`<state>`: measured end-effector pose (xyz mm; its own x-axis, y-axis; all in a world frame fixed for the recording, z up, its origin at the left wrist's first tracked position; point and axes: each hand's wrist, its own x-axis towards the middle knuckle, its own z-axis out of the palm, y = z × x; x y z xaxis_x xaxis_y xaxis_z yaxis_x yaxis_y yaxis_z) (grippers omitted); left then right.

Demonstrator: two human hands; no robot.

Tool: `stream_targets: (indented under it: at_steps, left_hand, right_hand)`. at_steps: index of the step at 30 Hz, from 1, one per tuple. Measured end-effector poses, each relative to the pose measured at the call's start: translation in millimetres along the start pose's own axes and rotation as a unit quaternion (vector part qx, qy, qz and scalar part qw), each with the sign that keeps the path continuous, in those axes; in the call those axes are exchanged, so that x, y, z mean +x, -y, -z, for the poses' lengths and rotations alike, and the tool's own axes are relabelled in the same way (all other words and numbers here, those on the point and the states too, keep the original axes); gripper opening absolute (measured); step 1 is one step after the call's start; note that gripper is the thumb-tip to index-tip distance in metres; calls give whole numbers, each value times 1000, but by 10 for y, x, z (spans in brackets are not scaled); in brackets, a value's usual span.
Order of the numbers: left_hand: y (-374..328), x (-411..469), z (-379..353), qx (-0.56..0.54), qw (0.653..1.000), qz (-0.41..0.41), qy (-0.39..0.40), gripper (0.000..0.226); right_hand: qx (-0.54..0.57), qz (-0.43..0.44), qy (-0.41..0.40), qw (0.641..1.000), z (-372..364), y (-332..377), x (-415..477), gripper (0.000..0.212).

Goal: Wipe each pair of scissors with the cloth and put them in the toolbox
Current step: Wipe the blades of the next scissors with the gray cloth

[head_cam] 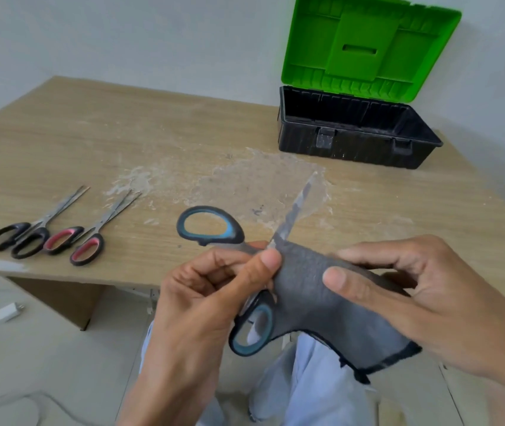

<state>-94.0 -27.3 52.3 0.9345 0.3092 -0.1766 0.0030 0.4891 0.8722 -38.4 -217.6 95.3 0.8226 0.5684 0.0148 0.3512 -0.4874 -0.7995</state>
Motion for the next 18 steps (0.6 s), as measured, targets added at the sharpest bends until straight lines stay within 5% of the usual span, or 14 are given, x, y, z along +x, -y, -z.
stream_targets:
  at_steps: [18]
  left_hand:
    - [41,-9,-45,-12,999,41,24,19]
  right_hand:
    - [26,2,-45,999,-109,2,-27,27]
